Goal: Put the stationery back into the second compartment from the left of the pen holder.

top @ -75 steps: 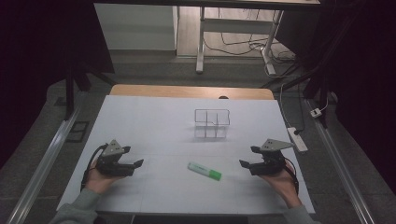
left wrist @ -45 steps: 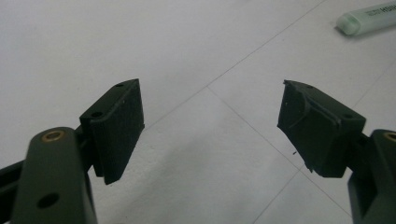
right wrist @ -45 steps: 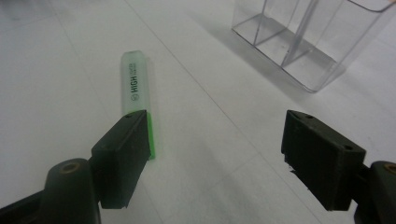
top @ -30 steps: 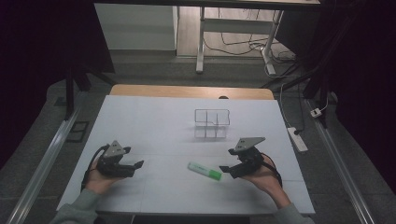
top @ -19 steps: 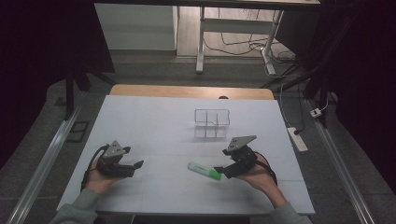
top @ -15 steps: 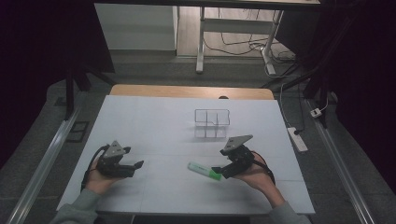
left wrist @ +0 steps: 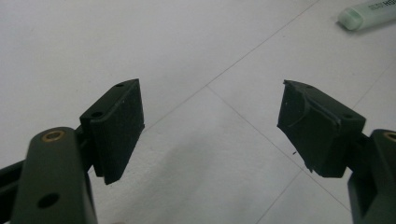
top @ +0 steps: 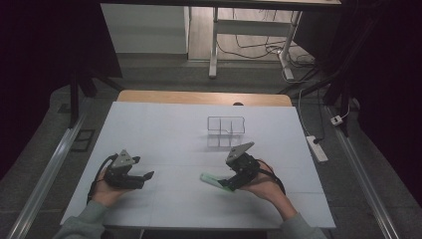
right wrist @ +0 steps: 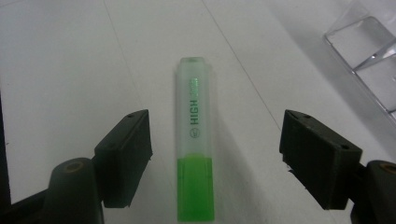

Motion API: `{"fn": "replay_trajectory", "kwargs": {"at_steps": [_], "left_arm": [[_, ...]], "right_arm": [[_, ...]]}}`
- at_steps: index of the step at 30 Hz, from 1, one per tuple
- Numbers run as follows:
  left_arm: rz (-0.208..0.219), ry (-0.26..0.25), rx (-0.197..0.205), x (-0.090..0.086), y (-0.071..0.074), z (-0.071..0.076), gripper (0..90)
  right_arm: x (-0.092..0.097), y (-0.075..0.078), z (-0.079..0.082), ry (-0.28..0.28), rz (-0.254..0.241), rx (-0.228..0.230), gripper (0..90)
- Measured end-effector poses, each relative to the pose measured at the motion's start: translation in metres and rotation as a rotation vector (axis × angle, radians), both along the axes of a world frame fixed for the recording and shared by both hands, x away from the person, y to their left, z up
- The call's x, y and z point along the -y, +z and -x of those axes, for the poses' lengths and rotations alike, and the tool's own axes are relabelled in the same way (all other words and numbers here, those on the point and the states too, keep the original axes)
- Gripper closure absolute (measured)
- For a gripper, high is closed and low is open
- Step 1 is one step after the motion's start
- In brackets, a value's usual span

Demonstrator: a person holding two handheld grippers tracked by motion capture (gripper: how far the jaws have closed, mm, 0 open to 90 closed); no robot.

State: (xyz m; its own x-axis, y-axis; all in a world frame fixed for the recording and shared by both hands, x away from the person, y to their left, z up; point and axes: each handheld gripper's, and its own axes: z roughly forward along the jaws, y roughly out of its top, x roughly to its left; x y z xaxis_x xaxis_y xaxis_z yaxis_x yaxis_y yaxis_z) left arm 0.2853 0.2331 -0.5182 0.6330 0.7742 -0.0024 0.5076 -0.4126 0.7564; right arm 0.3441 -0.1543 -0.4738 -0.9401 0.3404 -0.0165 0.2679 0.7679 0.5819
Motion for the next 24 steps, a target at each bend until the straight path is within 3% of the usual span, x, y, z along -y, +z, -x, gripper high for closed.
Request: {"fn": "replay_trajectory", "kwargs": {"at_steps": [11,24], "left_arm": [[-0.009,-0.005,-0.004,0.001,-0.001,0.000,22.4],[-0.024,-0.008,-0.008,0.002,-0.002,0.000,22.5]], "right_arm": [[-0.012,-0.017,-0.003,0.030,0.119,-0.053,32.0],[-0.015,-0.030,-0.005,0.059,0.218,-0.041,46.5]]}}
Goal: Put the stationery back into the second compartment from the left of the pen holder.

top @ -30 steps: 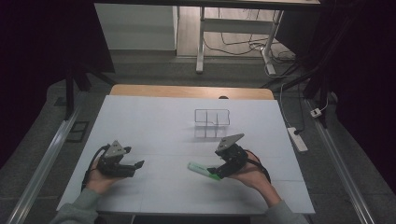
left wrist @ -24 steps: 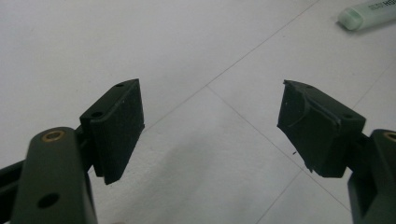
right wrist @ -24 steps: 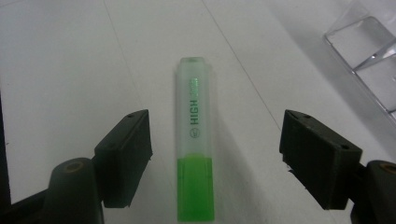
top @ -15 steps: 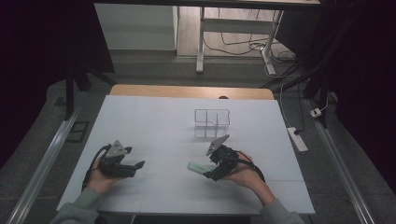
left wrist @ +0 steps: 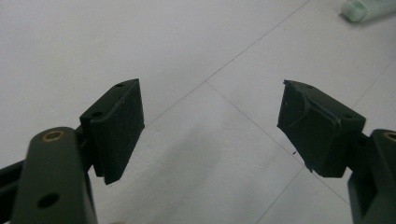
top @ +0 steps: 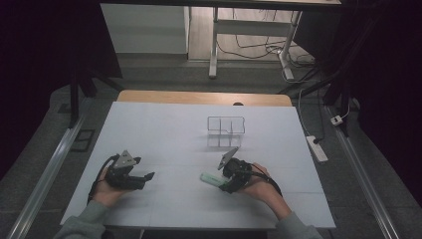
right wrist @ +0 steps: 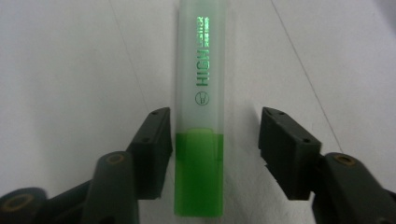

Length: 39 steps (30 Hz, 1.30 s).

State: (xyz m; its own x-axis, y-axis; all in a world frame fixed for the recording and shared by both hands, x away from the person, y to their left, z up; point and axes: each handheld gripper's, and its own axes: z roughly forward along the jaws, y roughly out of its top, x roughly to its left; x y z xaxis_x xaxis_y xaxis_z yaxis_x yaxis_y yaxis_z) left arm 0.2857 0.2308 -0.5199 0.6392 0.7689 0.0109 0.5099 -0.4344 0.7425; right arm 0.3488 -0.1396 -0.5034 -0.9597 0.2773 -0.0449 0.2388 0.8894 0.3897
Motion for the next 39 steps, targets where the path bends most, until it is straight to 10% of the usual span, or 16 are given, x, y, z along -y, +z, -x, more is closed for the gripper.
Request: {"fn": "replay_trajectory", "kwargs": {"at_steps": [10,20,39], "left_arm": [[-0.005,0.000,0.000,0.001,0.000,0.000,22.4],[-0.008,-0.002,0.004,0.000,0.000,0.000,22.5],[-0.030,-0.019,0.016,0.005,0.002,0.002,22.9]], "right_arm": [[-0.002,0.000,0.002,0.008,0.008,-0.013,65.6],[-0.005,0.002,0.005,-0.004,0.029,-0.001,66.7],[0.010,0.040,0.010,-0.021,-0.133,0.063,66.7]]}}
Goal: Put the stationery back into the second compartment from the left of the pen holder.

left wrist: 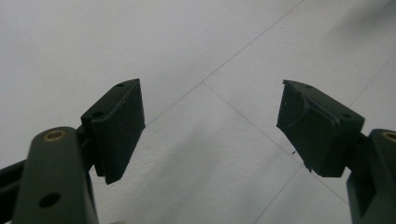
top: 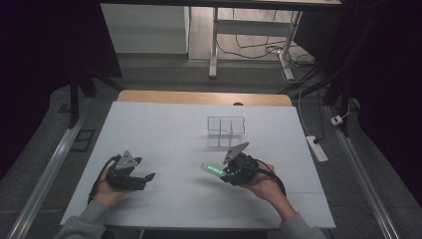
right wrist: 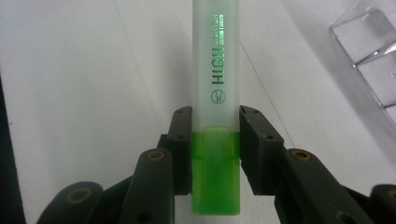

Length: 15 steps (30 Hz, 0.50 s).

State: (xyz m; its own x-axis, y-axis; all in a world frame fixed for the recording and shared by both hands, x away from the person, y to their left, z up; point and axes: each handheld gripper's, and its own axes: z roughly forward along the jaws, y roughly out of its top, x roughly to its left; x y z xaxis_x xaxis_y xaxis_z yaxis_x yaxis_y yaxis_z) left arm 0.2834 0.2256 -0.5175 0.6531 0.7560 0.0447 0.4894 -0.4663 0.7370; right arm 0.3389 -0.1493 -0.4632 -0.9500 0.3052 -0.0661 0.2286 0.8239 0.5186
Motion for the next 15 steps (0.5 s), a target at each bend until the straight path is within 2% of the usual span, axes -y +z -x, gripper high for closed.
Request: {"fn": "replay_trajectory", "kwargs": {"at_steps": [7,15], "left_arm": [[-0.019,-0.051,0.013,0.012,0.006,0.004,23.0],[-0.037,-0.076,0.020,0.020,0.009,0.005,23.0]], "right_arm": [[-0.002,0.001,0.002,0.009,0.003,0.006,66.7],[-0.007,-0.004,0.002,0.026,0.008,0.002,66.7]]}}
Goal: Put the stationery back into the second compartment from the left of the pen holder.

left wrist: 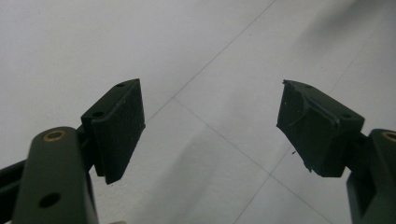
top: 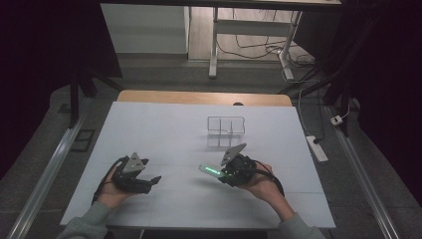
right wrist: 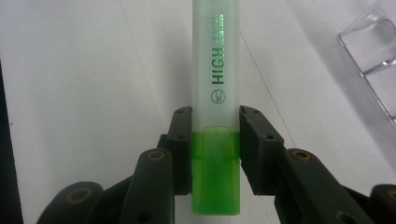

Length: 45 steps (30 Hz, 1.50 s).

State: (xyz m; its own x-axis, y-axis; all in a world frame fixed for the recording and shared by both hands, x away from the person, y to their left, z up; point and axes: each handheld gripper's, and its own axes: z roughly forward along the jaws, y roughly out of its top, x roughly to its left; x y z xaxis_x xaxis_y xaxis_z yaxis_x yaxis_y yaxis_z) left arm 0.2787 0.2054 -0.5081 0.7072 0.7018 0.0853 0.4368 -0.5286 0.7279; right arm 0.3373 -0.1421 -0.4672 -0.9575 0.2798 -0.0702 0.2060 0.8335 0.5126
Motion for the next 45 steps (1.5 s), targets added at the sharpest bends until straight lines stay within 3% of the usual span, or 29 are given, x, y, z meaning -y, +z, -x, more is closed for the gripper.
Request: {"fn": "replay_trajectory", "kwargs": {"at_steps": [16,45], "left_arm": [[-0.049,-0.097,0.023,0.030,0.012,-0.004,23.0],[-0.102,-0.250,-0.011,0.071,0.025,-0.020,22.8]], "right_arm": [[-0.020,-0.008,-0.004,0.051,0.032,-0.005,66.7],[-0.038,-0.011,-0.006,0.113,0.066,0.014,66.7]]}}
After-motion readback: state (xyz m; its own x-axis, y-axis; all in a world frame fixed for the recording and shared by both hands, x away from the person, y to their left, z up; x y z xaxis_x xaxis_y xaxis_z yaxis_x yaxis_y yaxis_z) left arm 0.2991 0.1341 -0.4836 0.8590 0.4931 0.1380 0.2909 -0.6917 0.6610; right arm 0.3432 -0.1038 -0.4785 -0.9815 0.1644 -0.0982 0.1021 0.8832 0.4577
